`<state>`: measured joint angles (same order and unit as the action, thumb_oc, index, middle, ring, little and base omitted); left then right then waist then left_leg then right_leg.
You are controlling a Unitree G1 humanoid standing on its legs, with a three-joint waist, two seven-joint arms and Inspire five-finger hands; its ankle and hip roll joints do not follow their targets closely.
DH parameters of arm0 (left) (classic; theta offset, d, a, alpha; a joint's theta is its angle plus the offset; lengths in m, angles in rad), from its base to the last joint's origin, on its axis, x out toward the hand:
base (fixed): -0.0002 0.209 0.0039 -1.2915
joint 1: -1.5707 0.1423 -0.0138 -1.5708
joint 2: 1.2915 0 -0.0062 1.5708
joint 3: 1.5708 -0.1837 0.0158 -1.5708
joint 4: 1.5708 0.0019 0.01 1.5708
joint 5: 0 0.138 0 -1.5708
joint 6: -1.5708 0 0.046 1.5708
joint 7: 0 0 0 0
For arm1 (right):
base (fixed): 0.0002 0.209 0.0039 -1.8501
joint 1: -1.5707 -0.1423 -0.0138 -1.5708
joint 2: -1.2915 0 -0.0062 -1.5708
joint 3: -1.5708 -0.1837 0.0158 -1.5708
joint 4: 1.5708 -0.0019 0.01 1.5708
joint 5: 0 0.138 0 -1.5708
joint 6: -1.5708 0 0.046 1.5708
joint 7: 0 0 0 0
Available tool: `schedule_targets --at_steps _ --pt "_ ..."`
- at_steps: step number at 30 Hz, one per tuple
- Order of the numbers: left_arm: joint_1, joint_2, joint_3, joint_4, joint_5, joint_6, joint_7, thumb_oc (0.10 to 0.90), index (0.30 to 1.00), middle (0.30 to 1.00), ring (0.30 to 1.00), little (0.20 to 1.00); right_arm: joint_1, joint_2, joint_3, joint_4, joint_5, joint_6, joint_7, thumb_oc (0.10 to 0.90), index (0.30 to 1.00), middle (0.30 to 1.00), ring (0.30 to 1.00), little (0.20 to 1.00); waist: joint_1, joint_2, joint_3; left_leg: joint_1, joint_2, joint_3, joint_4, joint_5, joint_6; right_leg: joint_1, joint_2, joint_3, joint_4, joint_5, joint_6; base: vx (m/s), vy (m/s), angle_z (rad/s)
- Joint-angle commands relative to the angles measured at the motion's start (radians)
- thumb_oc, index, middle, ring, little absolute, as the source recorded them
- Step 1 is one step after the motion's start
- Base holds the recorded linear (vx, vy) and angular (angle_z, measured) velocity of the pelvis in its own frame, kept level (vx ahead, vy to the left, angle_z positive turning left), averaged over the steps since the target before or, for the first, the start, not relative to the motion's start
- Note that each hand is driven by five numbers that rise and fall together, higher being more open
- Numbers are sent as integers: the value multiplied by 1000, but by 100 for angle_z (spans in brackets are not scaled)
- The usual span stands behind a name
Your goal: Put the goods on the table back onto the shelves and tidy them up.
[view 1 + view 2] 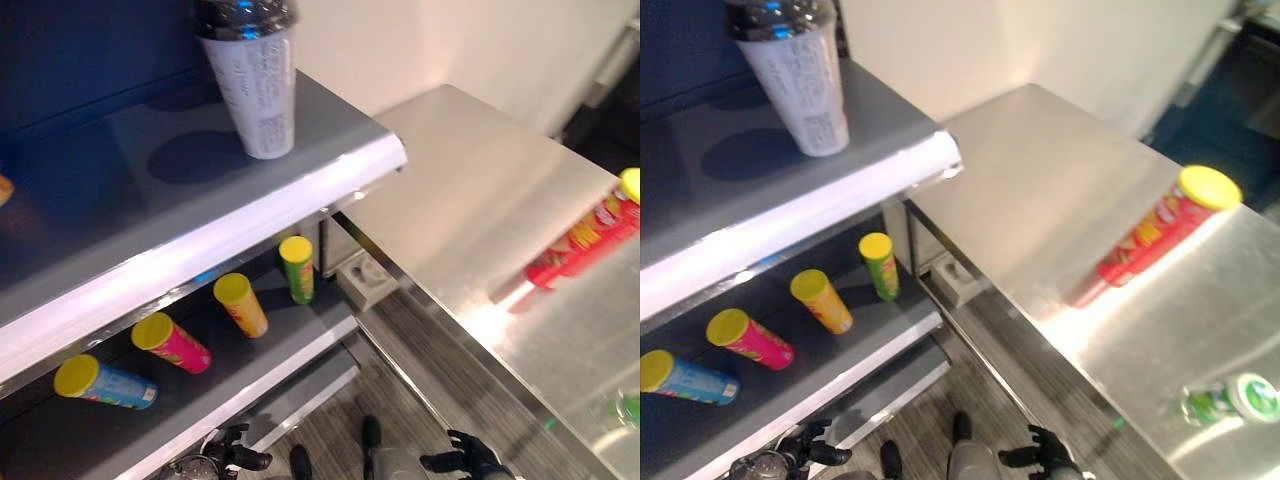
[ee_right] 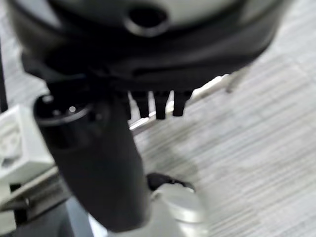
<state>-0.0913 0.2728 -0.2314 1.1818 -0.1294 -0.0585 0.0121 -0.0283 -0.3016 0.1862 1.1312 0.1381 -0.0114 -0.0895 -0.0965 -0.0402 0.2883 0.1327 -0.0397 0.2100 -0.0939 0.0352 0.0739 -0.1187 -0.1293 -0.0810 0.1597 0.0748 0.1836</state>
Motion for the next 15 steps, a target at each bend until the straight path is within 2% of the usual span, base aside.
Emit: schedule_targets --at_steps 1,2,3,6,7,8,9,10,12,15 --pt "-3 27 0 3 35 -9 1 800 900 900 900 900 15 -38 10 -7 -27 -10 -8 800 900 900 900 900 34 29 -15 -37 41 -43 25 -77 -44 -30 -60 -67 67 -16 -29 -154 -25 -18" --pt "-8 37 8 6 32 -7 0 800 900 900 900 900 21 -36 5 12 -34 -8 -4 800 900 900 900 900 51 31 -28 -62 64 -21 32 -70 -46 1 -107 -97 103 -34 -32 -127 -25 -47" --pt "-8 37 8 6 32 -7 0 800 900 900 900 900 21 -35 5 12 -34 -8 -4 800 900 900 900 900 52 31 -30 -67 64 -21 33 -69 -46 -2 -106 -96 100 -31 -33 -123 -45 -53" --pt "-7 47 18 10 28 -4 -2 800 900 900 900 900 28 -33 -15 39 -38 -5 0 800 900 900 900 900 74 21 -57 -97 96 18 50 -66 -57 68 -188 -144 128 -29 -24 -101 -82 -54" --pt "-4 51 22 12 27 -4 -3 800 900 900 900 900 30 -32 -22 42 -37 -5 0 800 900 900 900 900 80 16 -69 -113 105 31 57 -61 -62 91 -212 -154 131 -13 -16 -142 -174 -28" --pt "2 56 26 14 21 -4 -3 800 900 900 900 900 33 -31 -25 47 -42 -1 4 800 900 900 900 900 93 0 -94 -140 120 53 67 -51 -70 130 -247 -169 119 33 0 -135 -199 -41" --pt "6 60 30 15 21 -3 -4 800 900 900 900 900 36 -30 -26 51 -44 -1 6 800 900 900 900 900 101 -13 -108 -149 122 63 68 -47 -74 145 -261 -171 108 69 13 -141 -292 -62" --pt "11 63 33 18 21 -2 -3 800 900 900 900 900 40 -28 -27 53 -43 1 7 800 900 900 900 900 114 -38 -129 -166 124 76 72 -40 -82 180 -266 -159 68 115 36 -121 -282 -63" --pt "4 72 33 27 14 0 4 800 900 900 900 900 33 -27 -25 53 -29 2 6 800 900 900 900 900 118 -62 -134 -191 133 83 83 -28 -98 195 -234 -136 -30 86 49 -101 -254 -67" --pt "-1 71 43 21 6 -6 7 800 900 900 900 900 25 -21 -2 43 -40 2 11 800 900 900 900 900 134 -74 -144 -218 166 85 105 -2 -127 224 -190 -155 -156 -7 58 -89 -223 -41"
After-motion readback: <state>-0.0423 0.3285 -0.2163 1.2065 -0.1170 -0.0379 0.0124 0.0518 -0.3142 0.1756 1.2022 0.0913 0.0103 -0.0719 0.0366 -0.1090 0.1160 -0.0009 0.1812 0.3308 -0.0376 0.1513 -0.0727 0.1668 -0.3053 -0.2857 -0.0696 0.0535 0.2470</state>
